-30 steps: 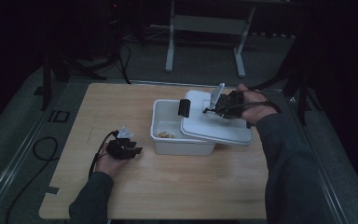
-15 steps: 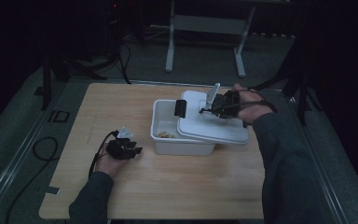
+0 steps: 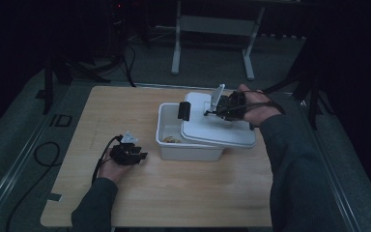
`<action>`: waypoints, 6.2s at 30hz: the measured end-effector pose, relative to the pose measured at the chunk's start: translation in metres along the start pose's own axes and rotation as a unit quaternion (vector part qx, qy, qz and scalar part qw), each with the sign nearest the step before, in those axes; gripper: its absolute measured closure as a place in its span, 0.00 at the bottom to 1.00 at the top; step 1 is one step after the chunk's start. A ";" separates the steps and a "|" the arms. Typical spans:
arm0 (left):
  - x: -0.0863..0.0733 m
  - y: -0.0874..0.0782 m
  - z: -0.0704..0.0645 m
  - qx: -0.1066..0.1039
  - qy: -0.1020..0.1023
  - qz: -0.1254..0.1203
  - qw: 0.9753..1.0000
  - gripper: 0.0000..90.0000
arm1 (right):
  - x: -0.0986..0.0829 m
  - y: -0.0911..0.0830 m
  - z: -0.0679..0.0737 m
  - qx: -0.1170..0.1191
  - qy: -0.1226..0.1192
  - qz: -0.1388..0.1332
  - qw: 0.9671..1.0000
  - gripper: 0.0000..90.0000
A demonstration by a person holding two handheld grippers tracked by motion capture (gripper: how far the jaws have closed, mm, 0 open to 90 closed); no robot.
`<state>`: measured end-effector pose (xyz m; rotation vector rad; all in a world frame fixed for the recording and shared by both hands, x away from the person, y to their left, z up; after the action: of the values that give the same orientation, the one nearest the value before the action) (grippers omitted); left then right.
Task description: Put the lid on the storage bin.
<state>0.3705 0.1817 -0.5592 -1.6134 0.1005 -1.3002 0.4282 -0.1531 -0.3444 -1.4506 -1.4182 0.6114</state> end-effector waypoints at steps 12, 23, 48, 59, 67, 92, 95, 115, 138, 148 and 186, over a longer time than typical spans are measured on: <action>-0.001 0.000 0.000 -0.002 -0.003 -0.004 1.000 0.66 | 0.015 0.002 0.004 0.004 -0.011 -0.011 1.000 0.94; -0.001 0.000 0.001 -0.002 -0.003 -0.005 1.000 0.66 | 0.025 0.008 0.006 0.009 -0.017 -0.012 1.000 0.94; -0.001 0.000 0.000 -0.003 -0.005 -0.008 1.000 0.66 | 0.048 0.013 0.011 0.011 -0.040 -0.020 0.999 0.94; -0.001 0.000 0.001 -0.003 -0.005 -0.008 1.000 0.66 | 0.058 0.020 0.014 0.021 -0.049 -0.018 0.998 0.94; -0.002 0.000 0.001 -0.003 -0.005 -0.010 1.000 0.66 | 0.064 0.026 0.014 0.028 -0.053 -0.019 0.998 0.94; -0.002 0.000 0.001 -0.003 -0.005 -0.010 1.000 0.66 | 0.068 0.033 0.019 0.037 -0.055 -0.012 0.998 0.94; -0.002 0.000 0.001 -0.003 -0.005 -0.010 1.000 0.66 | 0.068 0.033 0.019 0.037 -0.055 -0.012 0.998 0.94; -0.002 0.000 0.001 -0.004 -0.006 -0.012 1.000 0.66 | 0.071 0.039 0.021 0.042 -0.045 -0.007 0.998 0.94; -0.002 0.001 0.001 -0.003 -0.008 -0.015 1.000 0.66 | 0.070 0.043 0.023 0.053 -0.036 -0.007 0.998 0.90; -0.002 0.001 0.001 -0.003 -0.007 -0.013 1.000 0.66 | 0.067 0.045 0.023 0.059 -0.024 -0.022 0.998 0.67; -0.002 0.001 0.001 -0.004 -0.009 -0.015 1.000 0.66 | 0.020 0.027 0.013 0.036 0.088 -0.079 0.992 0.39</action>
<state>0.3707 0.1831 -0.5612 -1.6384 0.0710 -1.3096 0.4334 -0.1262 -0.3679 -1.2879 -1.3444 0.4199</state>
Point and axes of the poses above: each handheld gripper's, and its own axes: y roughly forward along the jaws, x roughly out of its top, z roughly to its left, the point moved 1 cm from there along y, roughly forward along the jaws, and after that the axes turned 15 degrees about y, right-handed, at the moved point
